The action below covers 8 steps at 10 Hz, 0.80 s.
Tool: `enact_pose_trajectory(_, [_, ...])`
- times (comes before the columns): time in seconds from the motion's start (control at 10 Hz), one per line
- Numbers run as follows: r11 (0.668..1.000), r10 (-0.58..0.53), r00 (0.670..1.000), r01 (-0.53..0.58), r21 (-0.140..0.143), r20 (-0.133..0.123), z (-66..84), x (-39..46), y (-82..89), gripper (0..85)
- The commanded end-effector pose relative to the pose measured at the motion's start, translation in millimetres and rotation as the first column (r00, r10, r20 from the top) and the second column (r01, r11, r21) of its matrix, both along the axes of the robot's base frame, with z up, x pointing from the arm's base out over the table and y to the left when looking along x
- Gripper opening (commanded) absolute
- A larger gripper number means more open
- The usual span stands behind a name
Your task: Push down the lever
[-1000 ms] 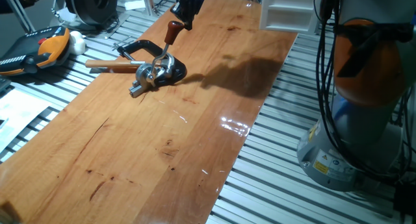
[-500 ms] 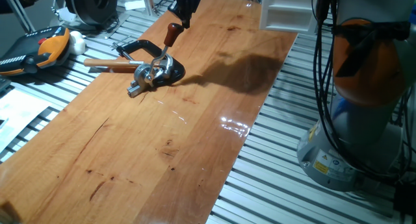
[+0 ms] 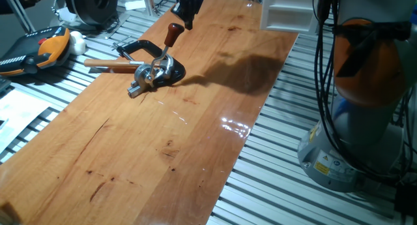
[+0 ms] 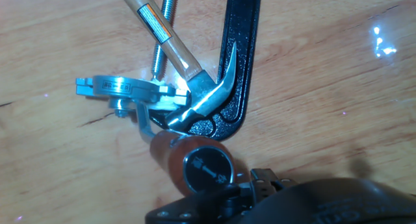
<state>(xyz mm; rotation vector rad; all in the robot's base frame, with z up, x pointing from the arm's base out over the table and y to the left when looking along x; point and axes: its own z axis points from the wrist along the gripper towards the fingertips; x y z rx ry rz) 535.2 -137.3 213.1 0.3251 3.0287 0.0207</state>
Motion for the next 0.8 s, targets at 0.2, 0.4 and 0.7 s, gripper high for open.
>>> enact_pose_trajectory(0.2, [1.0,-0.016,1.0,0.016,0.027,0.025,-0.3,3.3,1.4,0.0])
enact_pose_trajectory(0.4, [0.998,-0.029,0.999,0.026,0.056,0.045,1.7,4.4,1.9,0.0])
enact_pose_trajectory(0.7, [0.997,-0.036,0.998,0.032,0.069,0.052,0.7,6.1,4.8,0.0])
